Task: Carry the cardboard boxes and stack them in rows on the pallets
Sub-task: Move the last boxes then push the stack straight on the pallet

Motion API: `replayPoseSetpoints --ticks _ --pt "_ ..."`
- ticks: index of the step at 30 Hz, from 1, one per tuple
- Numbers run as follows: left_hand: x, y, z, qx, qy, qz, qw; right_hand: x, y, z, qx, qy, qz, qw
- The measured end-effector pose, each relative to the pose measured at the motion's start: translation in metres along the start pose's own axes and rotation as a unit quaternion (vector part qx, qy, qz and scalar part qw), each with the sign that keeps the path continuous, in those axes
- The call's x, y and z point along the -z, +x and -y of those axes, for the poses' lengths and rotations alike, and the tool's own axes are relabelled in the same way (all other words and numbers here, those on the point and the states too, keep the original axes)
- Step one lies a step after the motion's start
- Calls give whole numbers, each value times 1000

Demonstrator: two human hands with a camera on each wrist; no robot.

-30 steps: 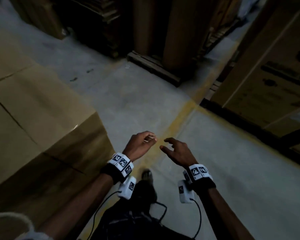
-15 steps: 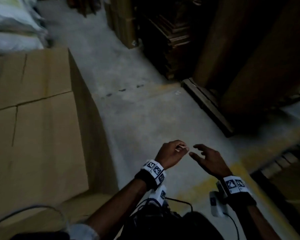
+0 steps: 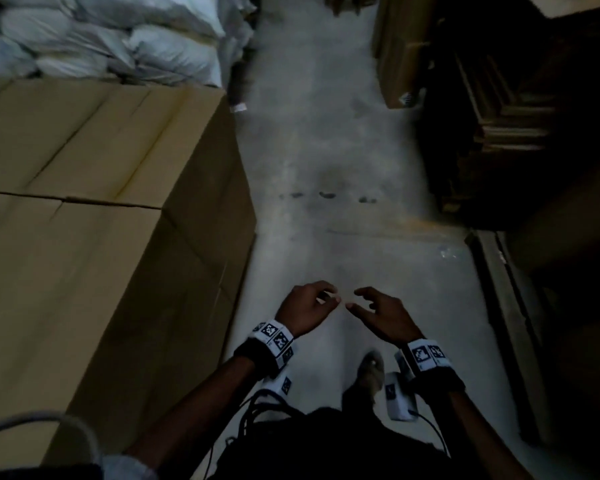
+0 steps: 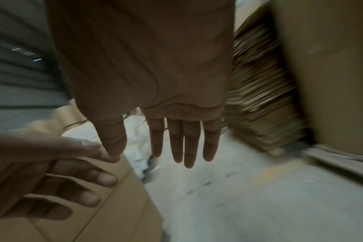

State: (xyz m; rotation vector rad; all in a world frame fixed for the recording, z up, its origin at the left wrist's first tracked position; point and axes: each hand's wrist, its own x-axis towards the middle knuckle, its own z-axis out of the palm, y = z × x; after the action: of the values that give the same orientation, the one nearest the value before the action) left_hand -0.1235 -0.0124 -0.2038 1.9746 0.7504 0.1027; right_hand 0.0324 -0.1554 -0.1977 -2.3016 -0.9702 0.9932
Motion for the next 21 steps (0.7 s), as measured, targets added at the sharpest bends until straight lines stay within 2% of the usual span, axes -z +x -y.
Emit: replayPoseSetpoints --ticks 5,9,15,21 --pt "20 83 -34 41 5 -101 994 82 114 17 67 -48 91 992" --pt "42 128 -37 78 1 -168 983 114 192 52 125 -90 128 980" --pt "77 218 -23 139 -2 -214 967 135 314 93 164 -105 172 966" --pt "135 338 1 172 -14 -235 957 154 459 134 165 -153 220 949"
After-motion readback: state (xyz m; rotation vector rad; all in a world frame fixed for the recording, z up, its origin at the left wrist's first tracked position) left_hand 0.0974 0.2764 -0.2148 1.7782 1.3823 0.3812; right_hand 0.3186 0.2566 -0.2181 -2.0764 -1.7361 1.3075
